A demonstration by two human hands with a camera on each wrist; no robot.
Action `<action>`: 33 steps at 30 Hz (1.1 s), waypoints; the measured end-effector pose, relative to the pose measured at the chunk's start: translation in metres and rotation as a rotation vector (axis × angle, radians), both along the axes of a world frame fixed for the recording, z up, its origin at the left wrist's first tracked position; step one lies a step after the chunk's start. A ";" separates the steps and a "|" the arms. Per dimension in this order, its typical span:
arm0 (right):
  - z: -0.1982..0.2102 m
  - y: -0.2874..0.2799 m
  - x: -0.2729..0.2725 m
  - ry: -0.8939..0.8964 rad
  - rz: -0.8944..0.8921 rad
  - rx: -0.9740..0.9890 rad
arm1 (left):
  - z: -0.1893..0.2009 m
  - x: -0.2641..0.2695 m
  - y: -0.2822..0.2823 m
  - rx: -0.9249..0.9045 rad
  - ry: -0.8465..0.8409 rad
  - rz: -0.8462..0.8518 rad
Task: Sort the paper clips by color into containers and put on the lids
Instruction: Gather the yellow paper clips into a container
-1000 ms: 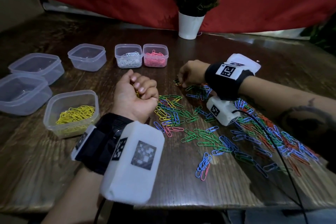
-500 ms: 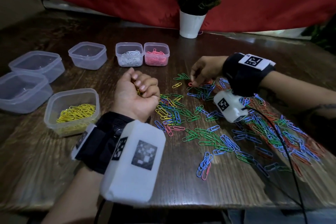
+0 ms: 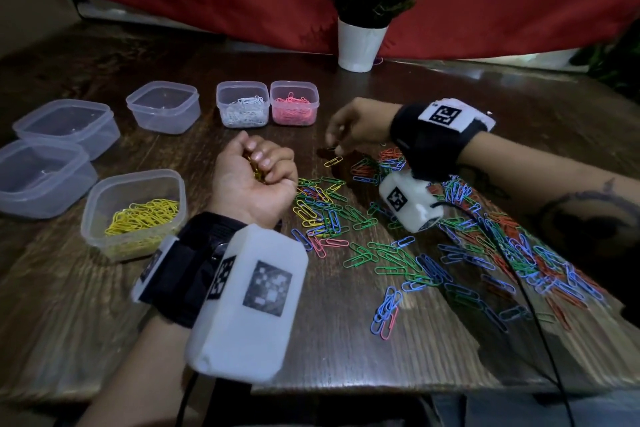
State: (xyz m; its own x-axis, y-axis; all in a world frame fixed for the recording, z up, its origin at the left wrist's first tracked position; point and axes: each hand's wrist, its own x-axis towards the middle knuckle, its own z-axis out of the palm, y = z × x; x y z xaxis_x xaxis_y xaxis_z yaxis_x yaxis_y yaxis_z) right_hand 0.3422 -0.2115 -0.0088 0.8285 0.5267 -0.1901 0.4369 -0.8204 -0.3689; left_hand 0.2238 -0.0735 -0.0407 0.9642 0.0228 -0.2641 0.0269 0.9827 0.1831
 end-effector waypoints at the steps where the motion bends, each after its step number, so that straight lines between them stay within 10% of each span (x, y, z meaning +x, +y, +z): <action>1: -0.002 0.005 -0.003 0.010 0.034 -0.063 | 0.000 0.000 0.000 0.004 -0.005 -0.003; 7: -0.004 0.016 -0.006 0.068 0.044 -0.335 | 0.000 0.002 0.003 -0.076 0.010 0.024; 14: 0.030 0.035 -0.040 0.222 0.038 0.613 | 0.003 0.003 -0.006 0.045 0.051 0.176; 18: 0.035 0.044 -0.053 0.042 0.197 0.310 | 0.007 0.003 -0.010 0.038 0.044 0.187; 21: 0.036 0.030 -0.035 -0.165 -0.005 0.529 | 0.002 0.005 -0.001 -0.085 0.025 0.208; 26: 0.003 -0.004 -0.041 0.164 0.104 -0.087 | 0.002 0.000 0.014 -0.016 -0.020 0.130; 33: -0.019 0.003 -0.038 0.068 0.088 -0.141 | 0.001 0.001 0.011 -0.009 -0.021 0.026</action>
